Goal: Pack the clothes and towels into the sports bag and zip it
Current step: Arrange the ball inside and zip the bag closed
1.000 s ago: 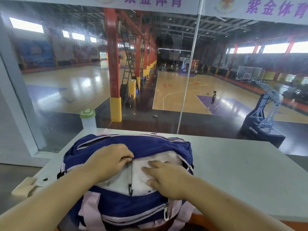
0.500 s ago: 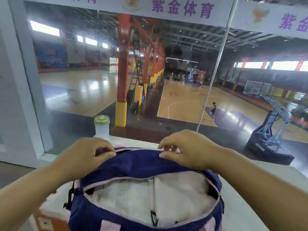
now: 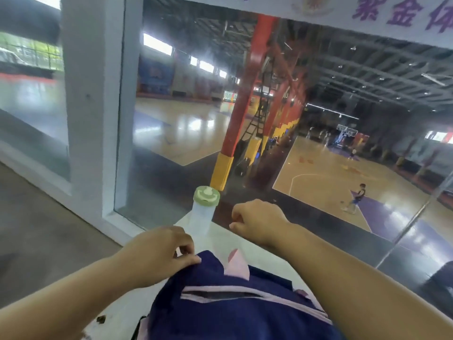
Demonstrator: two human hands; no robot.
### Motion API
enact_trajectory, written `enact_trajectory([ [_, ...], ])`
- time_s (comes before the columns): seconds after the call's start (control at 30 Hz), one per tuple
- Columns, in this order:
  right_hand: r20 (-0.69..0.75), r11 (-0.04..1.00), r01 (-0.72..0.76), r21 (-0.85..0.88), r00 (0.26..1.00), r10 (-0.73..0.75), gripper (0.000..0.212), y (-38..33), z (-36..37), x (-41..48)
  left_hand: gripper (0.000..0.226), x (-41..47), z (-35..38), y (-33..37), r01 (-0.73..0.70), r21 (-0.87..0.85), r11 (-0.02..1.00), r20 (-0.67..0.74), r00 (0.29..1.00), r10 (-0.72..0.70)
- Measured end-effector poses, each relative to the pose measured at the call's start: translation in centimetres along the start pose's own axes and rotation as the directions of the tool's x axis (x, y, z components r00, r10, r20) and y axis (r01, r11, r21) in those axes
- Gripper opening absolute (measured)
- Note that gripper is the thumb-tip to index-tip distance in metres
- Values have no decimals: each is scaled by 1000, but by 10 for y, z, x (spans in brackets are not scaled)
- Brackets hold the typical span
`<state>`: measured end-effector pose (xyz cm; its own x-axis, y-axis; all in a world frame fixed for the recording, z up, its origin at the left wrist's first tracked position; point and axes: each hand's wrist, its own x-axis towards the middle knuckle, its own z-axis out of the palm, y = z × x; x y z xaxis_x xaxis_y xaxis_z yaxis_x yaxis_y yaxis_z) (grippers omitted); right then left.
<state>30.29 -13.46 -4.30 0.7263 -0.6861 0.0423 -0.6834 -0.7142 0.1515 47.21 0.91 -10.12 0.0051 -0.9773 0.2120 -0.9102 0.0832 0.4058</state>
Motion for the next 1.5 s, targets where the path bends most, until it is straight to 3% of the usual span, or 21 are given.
enact_trajectory([
  [0.1, -20, 999, -5, 42, 1000, 6, 24, -1, 19, 45, 22, 13, -4, -24, 36, 30, 999, 7, 999, -36],
  [0.3, 68, 986, 5, 166, 998, -16, 84, -18, 43, 102, 17, 35, -3, -51, 54, 87, 995, -2, 999, -54],
  [0.37, 131, 977, -6, 213, 991, -23, 92, -24, 47, 110, 18, 40, -2, -57, 45, 99, 994, -10, 999, -44],
  [0.43, 165, 970, -12, 245, 986, -29, 86, -26, 54, 116, 18, 44, -1, -60, 45, 103, 994, -5, 999, -45],
  [0.57, 30, 957, -40, 288, 999, 33, 60, -18, 59, 115, 17, 48, 3, -67, 42, 122, 992, 24, 999, -45],
  [0.77, 74, 954, -105, 281, 993, 87, 66, 0, 35, 81, 21, 47, 2, -51, 34, 62, 998, 46, 998, -36],
  [1.1, -262, 944, -122, 308, 943, 207, 67, 28, -11, -55, 22, 8, -7, 29, -135, -116, 984, 46, 989, 141],
  [1.37, -466, 891, -60, 450, 835, 292, 69, 28, -10, -163, 22, -10, 21, 49, -232, 78, 970, 113, 968, 222],
  [1.5, -532, 867, 3, 498, 791, 302, 71, 24, 2, -195, 14, -13, 27, 49, -338, 230, 912, 29, 940, 341],
])
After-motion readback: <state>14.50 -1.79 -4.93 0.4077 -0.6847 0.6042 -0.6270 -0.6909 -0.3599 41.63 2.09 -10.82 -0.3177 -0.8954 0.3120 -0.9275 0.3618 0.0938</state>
